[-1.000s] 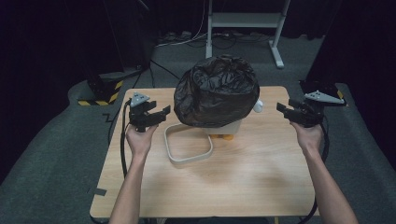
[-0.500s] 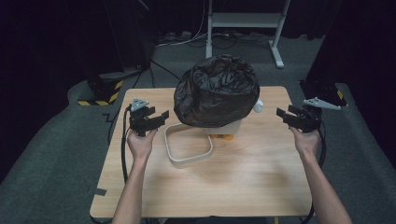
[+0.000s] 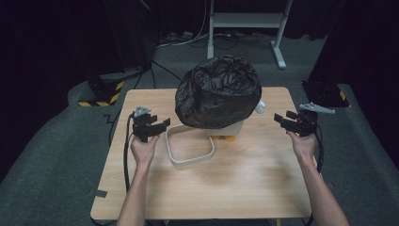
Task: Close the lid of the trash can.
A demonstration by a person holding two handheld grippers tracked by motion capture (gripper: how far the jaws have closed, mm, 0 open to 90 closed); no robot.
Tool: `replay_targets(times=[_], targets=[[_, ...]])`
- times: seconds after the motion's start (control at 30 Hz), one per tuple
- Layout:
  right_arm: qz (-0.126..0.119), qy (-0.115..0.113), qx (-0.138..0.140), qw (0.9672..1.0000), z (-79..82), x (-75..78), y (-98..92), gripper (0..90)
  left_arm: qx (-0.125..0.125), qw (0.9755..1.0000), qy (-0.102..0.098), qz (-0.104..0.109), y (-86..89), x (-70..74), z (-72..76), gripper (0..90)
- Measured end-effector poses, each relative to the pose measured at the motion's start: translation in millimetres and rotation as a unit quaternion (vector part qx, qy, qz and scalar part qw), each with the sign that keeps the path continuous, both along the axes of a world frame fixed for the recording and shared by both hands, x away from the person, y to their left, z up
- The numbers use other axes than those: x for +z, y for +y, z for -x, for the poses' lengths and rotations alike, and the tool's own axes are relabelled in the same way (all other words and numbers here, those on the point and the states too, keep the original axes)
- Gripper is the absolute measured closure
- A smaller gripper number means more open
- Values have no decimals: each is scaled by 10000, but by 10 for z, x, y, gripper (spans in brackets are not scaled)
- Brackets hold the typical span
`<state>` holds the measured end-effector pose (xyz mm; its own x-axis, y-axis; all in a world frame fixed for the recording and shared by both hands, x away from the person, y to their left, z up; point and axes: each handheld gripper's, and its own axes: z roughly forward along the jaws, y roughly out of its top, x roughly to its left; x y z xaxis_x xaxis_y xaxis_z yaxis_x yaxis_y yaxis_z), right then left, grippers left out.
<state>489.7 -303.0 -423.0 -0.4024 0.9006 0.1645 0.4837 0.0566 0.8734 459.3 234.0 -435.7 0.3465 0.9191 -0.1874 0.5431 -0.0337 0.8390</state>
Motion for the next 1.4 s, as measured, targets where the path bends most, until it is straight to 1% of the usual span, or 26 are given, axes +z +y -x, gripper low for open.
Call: replay_targets(times=[0.1,0.17,0.2,0.23,0.37,0.43,0.47,0.5,0.53,0.57,0.63,0.73,0.8,0.87,0.93,0.97,1.03,1.07,1.17,1.23,1.3,1.33,1.37,1.4], targets=[[48,83,-37,9999,-26,-33,-3,337,51,9999,90,-38,-5,-66,-16,344],[71,56,-57,9999,-30,-47,-6,337,59,9999,120,-40,0,-102,-23,344],[74,36,-64,9999,-30,-61,-5,342,48,9999,147,11,-1,-123,-30,344],[90,68,-65,9999,-30,-75,-2,342,46,9998,176,28,-3,-144,-38,344],[131,158,-124,9997,-49,-142,-11,340,53,9995,299,-37,-23,-232,-68,328],[193,192,-168,9995,-59,-179,-15,336,76,9994,323,-75,-34,-278,-77,312],[245,231,-182,9993,-65,-200,-14,334,42,9995,320,-46,-34,-308,-79,304],[310,297,-205,9989,-70,-229,-9,331,19,9995,323,29,-38,-327,-81,294],[361,340,-204,9986,-73,-247,-6,327,-48,9994,338,55,-34,-353,-92,280],[439,356,-196,9982,-75,-278,-1,328,-57,9993,357,66,-37,-365,-95,260],[488,398,-214,9978,-81,-316,3,328,-55,9994,343,41,-45,-398,-97,253],[538,448,-310,9971,-97,-373,13,335,-60,9993,324,-156,-53,-432,-105,243],[563,433,-325,9969,-103,-394,17,340,-51,9994,298,-183,-55,-441,-110,243],[531,443,-360,9970,-103,-474,17,366,3,9996,223,-183,-56,-475,-126,252],[524,411,-336,9972,-100,-524,7,419,69,9996,183,-184,-52,-495,-133,274],[515,435,-307,9973,-101,-551,5,451,101,9998,150,-127,-52,-510,-138,291],[615,438,-321,9966,-113,-601,3,489,169,9997,100,-118,-50,-535,-144,315],[615,427,-322,9967,-118,-614,-1,508,200,9997,85,-98,-53,-551,-148,329],[556,433,-356,9969,-135,-662,-1,533,219,9997,90,-57,-63,-597,-167,360],[601,435,-406,9964,-159,-702,17,540,238,9997,90,-23,-73,-630,-179,381],[677,443,-458,9957,-187,-737,31,545,264,9996,103,-70,-94,-673,-190,399],[677,443,-458,9957,-187,-737,31,545,264,9996,103,-70,-94,-673,-190,409],[680,482,-481,9954,-200,-750,36,547,273,9995,105,-125,-107,-698,-195,409],[698,519,-504,9949,-227,-776,36,551,277,9994,88,-175,-121,-729,-192,440]])
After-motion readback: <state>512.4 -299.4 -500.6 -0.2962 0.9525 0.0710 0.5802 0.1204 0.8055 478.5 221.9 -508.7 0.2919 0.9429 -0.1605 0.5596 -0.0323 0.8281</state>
